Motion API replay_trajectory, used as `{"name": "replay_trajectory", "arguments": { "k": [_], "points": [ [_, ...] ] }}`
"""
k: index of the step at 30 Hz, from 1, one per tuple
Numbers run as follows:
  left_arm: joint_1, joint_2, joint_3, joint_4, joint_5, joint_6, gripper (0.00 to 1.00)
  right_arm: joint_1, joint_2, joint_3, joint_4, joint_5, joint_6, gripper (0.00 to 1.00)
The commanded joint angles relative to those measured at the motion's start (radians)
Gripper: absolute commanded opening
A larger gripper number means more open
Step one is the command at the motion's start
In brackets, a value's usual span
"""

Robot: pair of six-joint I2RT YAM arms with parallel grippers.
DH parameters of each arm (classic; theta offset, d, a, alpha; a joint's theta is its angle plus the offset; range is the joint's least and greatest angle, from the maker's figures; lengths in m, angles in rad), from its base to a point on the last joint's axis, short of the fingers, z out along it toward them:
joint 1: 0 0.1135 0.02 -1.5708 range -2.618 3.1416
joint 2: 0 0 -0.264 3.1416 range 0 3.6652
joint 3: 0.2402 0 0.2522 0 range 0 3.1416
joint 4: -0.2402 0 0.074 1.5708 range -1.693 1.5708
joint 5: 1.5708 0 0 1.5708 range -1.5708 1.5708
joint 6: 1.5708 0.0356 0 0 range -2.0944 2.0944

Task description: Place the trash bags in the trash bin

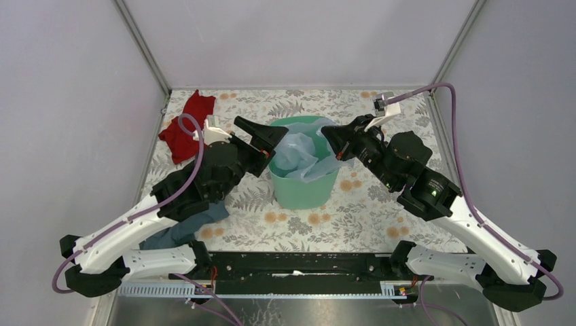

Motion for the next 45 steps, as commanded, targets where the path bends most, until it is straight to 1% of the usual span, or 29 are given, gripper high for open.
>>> {"name": "replay_trajectory", "arguments": {
  "k": [1, 6, 7, 8, 9, 11, 13, 15, 16, 17, 18, 19, 21, 23, 24, 25, 27, 28, 30, 31, 34, 36, 38, 40, 43, 45],
  "points": [
    [0.003, 0.026, 0.055, 0.047, -0.065, 0.085, 0.99, -0.003, 0.004, 0.006, 0.042, -0.009, -0.007, 0.0],
    [0.003, 0.02, 0.057, 0.057, -0.088, 0.12, 0.98, -0.002, 0.005, 0.002, 0.04, -0.01, -0.01, 0.0],
    [0.003, 0.015, 0.051, 0.073, -0.088, 0.125, 0.95, -0.003, 0.005, 0.002, 0.039, -0.008, -0.012, 0.0],
    [0.003, 0.01, 0.044, 0.084, -0.085, 0.133, 0.86, -0.002, 0.004, 0.002, 0.039, -0.008, -0.011, 0.0],
    [0.003, 0.002, 0.038, 0.091, -0.08, 0.141, 0.74, -0.003, 0.003, 0.001, 0.038, -0.009, -0.011, 0.0],
    [0.003, -0.009, 0.024, 0.091, -0.074, 0.15, 0.58, -0.002, 0.002, -0.002, 0.04, -0.009, -0.009, 0.0],
    [0.004, -0.031, -0.007, 0.103, -0.062, 0.152, 0.49, -0.002, 0.003, -0.003, 0.042, -0.008, -0.009, 0.0],
    [0.011, -0.042, -0.048, 0.16, -0.009, 0.193, 0.34, -0.002, 0.008, 0.0, 0.045, -0.008, -0.013, 0.0],
    [0.022, -0.042, -0.064, 0.193, 0.042, 0.243, 0.26, -0.003, 0.011, 0.005, 0.045, -0.007, -0.015, 0.0],
    [0.034, -0.036, -0.07, 0.216, 0.096, 0.274, 0.24, -0.002, 0.015, 0.01, 0.043, -0.007, -0.018, 0.0],
    [0.048, -0.022, -0.065, 0.221, 0.153, 0.299, 0.25, -0.002, 0.018, 0.015, 0.039, -0.006, -0.021, 0.0],
    [0.061, -0.007, -0.052, 0.199, 0.197, 0.309, 0.29, -0.003, 0.021, 0.021, 0.034, -0.008, -0.025, 0.0],
    [0.082, 0.018, -0.015, 0.128, 0.25, 0.289, 0.42, -0.002, 0.025, 0.029, 0.028, -0.007, -0.03, 0.0],
    [0.085, 0.011, 0.008, 0.079, 0.246, 0.271, 0.53, -0.002, 0.023, 0.028, 0.024, -0.001, -0.032, 0.0],
    [0.085, 0.0, 0.012, 0.055, 0.231, 0.263, 0.6, -0.002, 0.021, 0.026, 0.025, 0.002, -0.032, 0.0],
    [0.086, -0.014, 0.018, 0.031, 0.214, 0.262, 0.65, -0.002, 0.018, 0.024, 0.025, 0.003, -0.031, 0.0],
    [0.086, -0.028, 0.046, -0.002, 0.21, 0.335, 0.73, -0.003, 0.014, 0.02, 0.025, 0.004, -0.032, 0.0],
    [0.085, -0.024, 0.071, -0.018, 0.232, 0.404, 0.79, -0.002, 0.013, 0.019, 0.023, 0.004, -0.033, 0.0],
    [0.085, 0.0, 0.138, -0.051, 0.303, 0.555, 0.94, -0.003, 0.009, 0.018, 0.019, 0.004, -0.034, 0.0],
    [0.085, 0.017, 0.167, -0.062, 0.348, 0.619, 0.98, -0.002, 0.007, 0.018, 0.016, 0.006, -0.035, 0.0],
    [0.084, 0.068, 0.221, -0.071, 0.509, 0.747, 0.99, -0.003, 0.0, 0.014, 0.014, 0.013, -0.034, 0.0],
    [0.085, 0.124, 0.273, -0.127, 0.542, 0.802, 0.99, -0.002, -0.003, 0.014, 0.014, 0.017, -0.034, 0.0],
    [0.085, 0.168, 0.317, -0.194, 0.532, 0.856, 0.99, -0.002, -0.002, 0.018, 0.013, 0.021, -0.034, 0.0],
    [0.086, 0.19, 0.328, -0.213, 0.543, 0.91, 0.99, -0.002, 0.003, 0.023, 0.011, 0.02, -0.034, 0.0],
    [0.086, 0.208, 0.338, -0.218, 0.649, 0.98, 0.99, -0.003, 0.012, 0.035, 0.005, 0.025, -0.042, 0.0],
    [0.085, 0.205, 0.323, -0.234, 0.638, 0.991, 0.99, -0.002, 0.016, 0.036, 0.005, 0.037, -0.051, 0.0]
  ]
}}
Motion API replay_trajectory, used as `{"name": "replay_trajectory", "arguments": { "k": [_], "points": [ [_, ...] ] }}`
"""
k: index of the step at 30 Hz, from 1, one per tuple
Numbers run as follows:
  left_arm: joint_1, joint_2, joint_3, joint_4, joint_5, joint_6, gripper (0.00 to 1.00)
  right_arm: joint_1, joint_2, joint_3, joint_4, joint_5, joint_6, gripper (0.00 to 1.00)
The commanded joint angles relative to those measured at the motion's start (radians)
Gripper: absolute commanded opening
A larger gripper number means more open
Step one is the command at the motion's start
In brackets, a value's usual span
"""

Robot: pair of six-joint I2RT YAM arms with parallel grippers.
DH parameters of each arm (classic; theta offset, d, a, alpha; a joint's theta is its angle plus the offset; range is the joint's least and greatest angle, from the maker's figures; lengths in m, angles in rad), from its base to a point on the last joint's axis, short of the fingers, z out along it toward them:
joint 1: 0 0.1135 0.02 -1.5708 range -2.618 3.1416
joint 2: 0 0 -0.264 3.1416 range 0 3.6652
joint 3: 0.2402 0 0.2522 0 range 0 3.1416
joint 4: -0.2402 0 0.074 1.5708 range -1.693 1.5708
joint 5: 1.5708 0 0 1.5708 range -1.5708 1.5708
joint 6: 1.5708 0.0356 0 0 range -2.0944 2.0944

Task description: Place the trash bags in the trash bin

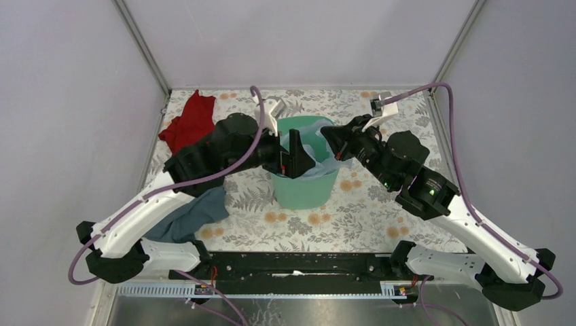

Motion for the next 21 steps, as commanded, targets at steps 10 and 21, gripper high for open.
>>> {"name": "replay_trajectory", "arguments": {
  "k": [10, 21],
  "points": [
    [0.03, 0.048, 0.078, -0.277, -0.418, 0.112, 0.36, -0.005, 0.076, 0.108, -0.06, 0.272, -0.101, 0.0],
    [0.35, 0.184, 0.211, -0.137, -0.493, 0.317, 0.05, -0.219, 0.178, 0.192, -0.132, 0.209, -0.09, 0.0]
  ]
}}
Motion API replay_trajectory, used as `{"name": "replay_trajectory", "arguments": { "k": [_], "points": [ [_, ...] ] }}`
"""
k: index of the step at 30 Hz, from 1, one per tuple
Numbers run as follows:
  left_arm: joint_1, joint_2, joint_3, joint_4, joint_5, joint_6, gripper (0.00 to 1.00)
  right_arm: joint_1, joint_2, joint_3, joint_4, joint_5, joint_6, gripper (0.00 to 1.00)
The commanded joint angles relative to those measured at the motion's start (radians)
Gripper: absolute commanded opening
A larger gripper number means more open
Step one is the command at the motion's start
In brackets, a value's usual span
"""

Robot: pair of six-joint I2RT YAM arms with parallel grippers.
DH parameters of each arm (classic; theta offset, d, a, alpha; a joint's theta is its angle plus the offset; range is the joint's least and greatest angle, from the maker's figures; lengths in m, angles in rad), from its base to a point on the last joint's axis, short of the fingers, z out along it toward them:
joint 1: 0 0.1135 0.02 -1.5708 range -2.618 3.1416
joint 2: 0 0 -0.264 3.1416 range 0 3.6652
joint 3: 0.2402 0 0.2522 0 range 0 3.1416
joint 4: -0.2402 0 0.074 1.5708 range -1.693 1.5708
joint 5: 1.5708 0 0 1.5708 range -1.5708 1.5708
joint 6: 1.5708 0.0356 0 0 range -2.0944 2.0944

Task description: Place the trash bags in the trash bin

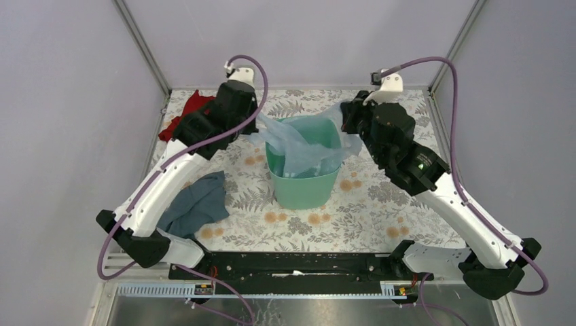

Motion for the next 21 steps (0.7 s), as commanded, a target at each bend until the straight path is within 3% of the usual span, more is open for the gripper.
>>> {"name": "replay_trajectory", "arguments": {
  "k": [1, 6, 13, 17, 21],
  "points": [
    [0.1, -0.035, -0.001, 0.14, -0.066, 0.112, 0.04, -0.157, 0.008, -0.007, 0.002, -0.079, 0.0, 0.0],
    [0.132, -0.144, -0.205, 0.338, 0.08, 0.109, 0.04, -0.205, 0.058, -0.01, -0.021, -0.164, -0.04, 0.0],
    [0.178, -0.38, -0.412, 0.306, 0.317, -0.013, 0.07, -0.211, -0.03, -0.119, -0.128, -0.274, 0.017, 0.0],
    [0.178, -0.502, -0.538, 0.3, 0.358, -0.034, 0.17, -0.21, -0.114, -0.19, -0.164, -0.347, -0.004, 0.13],
    [0.178, -0.493, -0.619, 0.239, 0.402, -0.083, 0.11, -0.211, -0.147, -0.228, -0.228, -0.315, -0.016, 0.16]
  ]
}}
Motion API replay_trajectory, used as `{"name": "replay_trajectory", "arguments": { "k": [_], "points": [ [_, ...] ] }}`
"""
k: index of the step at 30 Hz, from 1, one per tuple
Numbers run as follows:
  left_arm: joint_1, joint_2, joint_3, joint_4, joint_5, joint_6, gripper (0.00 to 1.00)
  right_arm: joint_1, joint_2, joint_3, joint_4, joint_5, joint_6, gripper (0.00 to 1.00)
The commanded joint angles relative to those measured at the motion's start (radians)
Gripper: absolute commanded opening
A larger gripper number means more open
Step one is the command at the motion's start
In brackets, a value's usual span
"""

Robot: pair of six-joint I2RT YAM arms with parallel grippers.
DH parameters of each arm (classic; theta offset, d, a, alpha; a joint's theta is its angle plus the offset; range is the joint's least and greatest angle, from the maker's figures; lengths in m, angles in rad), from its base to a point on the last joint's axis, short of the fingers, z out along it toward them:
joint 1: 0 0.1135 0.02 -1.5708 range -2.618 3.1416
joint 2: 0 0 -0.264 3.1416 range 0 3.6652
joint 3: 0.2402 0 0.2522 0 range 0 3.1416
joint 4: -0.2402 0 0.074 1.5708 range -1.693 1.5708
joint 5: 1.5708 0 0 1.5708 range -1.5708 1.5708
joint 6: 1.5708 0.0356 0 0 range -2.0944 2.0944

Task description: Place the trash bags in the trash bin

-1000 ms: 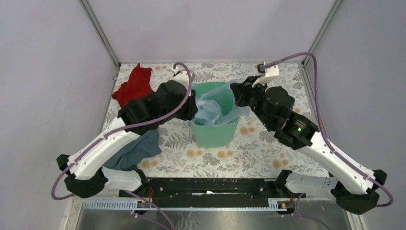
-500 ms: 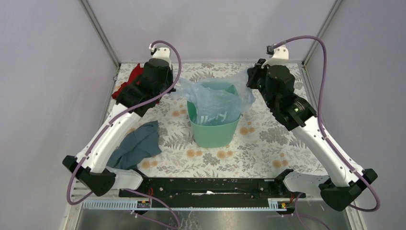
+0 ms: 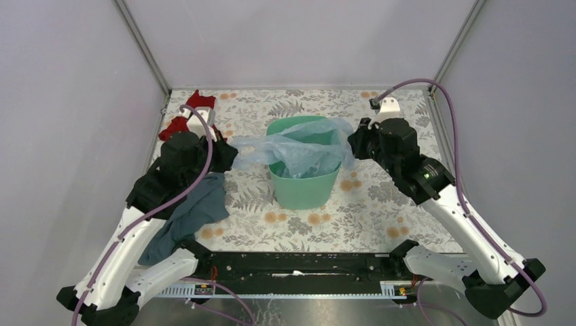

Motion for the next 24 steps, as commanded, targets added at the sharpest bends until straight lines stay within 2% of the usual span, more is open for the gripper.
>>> {"name": "replay_trajectory", "arguments": {
  "k": [1, 2, 5, 8, 10, 12, 15, 17, 21, 24],
  "points": [
    [0.002, 0.03, -0.08, -0.013, 0.082, -0.062, 0.09, -0.005, -0.045, -0.007, -0.084, -0.006, -0.018, 0.18],
    [0.002, 0.026, -0.088, -0.014, 0.084, -0.068, 0.09, -0.005, -0.047, 0.006, -0.112, -0.003, -0.021, 0.22],
    [0.002, 0.004, -0.092, 0.0, 0.12, -0.083, 0.1, -0.005, -0.029, 0.085, -0.228, -0.122, -0.047, 0.51],
    [0.002, 0.008, -0.075, 0.004, 0.184, -0.081, 0.13, -0.005, -0.023, 0.152, -0.345, -0.175, -0.032, 0.84],
    [0.002, 0.023, -0.058, -0.018, 0.189, -0.081, 0.13, -0.005, -0.047, 0.148, -0.367, -0.182, -0.01, 0.94],
    [0.003, 0.025, -0.053, -0.029, 0.173, -0.076, 0.13, -0.005, -0.078, 0.102, -0.329, -0.222, 0.036, 0.99],
    [0.002, 0.028, -0.052, -0.039, 0.138, -0.074, 0.13, -0.005, -0.118, 0.026, -0.212, -0.376, 0.087, 1.0],
    [0.002, 0.034, -0.039, -0.045, 0.137, -0.072, 0.13, -0.004, -0.135, -0.017, -0.155, -0.411, 0.089, 1.0],
    [0.002, 0.041, -0.02, -0.05, 0.099, -0.05, 0.13, 0.0, -0.135, -0.044, -0.17, -0.31, 0.001, 1.0],
    [0.002, 0.056, -0.006, -0.053, 0.052, -0.026, 0.13, 0.015, -0.138, -0.051, -0.156, -0.146, -0.053, 1.0]
  ]
}}
